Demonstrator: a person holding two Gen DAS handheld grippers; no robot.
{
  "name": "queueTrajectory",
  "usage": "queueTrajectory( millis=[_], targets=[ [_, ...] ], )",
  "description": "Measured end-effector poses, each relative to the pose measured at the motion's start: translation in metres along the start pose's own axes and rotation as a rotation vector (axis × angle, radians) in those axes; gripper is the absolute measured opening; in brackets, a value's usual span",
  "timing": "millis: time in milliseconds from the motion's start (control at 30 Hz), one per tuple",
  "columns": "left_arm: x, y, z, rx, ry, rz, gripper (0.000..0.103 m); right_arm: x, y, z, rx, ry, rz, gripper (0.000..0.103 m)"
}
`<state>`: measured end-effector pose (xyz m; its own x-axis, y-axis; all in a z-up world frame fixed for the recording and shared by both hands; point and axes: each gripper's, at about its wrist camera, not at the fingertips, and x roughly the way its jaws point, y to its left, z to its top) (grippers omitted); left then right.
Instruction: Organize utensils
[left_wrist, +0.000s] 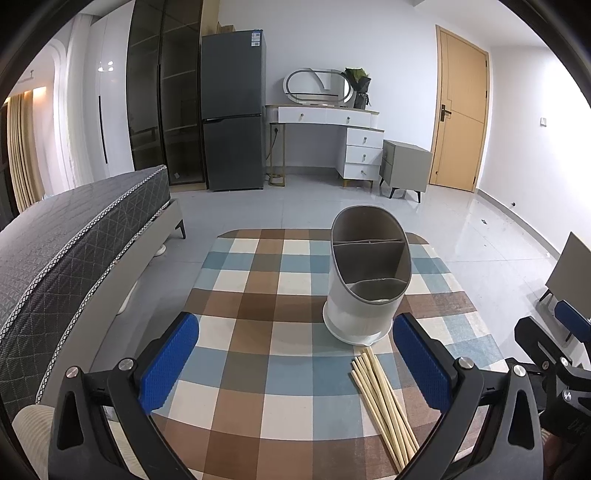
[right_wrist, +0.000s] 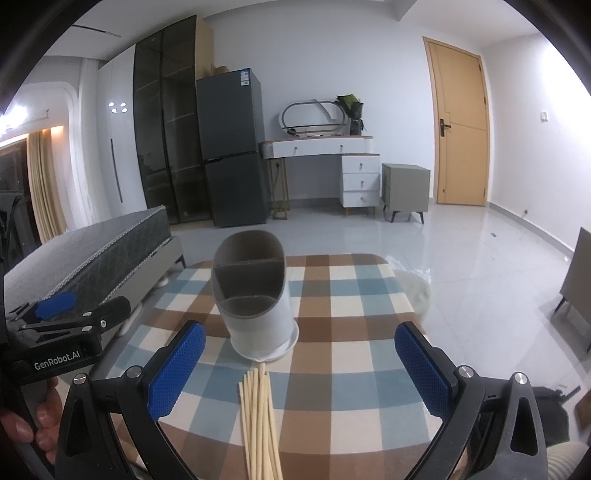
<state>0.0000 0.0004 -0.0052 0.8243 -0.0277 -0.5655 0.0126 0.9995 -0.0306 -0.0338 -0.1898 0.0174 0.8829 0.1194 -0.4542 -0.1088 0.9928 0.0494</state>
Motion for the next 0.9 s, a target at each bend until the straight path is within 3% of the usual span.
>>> queueTrajectory(
  millis=[333,533,600,700,900],
  targets=[
    [0.014,0.005,-0.001,-0.02,0.056,-0.026,0.102,0.016,-0.001,-0.002,0.009,0.064,0.01,0.103],
    [0.043,0.019,-0.006,-0.063,0.171,0.02,0.102,0.061,0.004,-0.009,-0.032,0.235,0.037,0.095],
    [0.055,0.028,-0.01,-0.09,0.218,0.053,0.102,0.084,0.005,-0.016,-0.038,0.328,0.041,0.089],
    [0.074,0.041,-0.015,-0.146,0.301,0.073,0.102,0.12,0.006,-0.03,-0.014,0.473,0.08,0.07],
    [0.103,0.06,-0.025,-0.252,0.447,0.083,0.102,0.17,0.019,-0.048,-0.02,0.614,0.147,0.059]
  ],
)
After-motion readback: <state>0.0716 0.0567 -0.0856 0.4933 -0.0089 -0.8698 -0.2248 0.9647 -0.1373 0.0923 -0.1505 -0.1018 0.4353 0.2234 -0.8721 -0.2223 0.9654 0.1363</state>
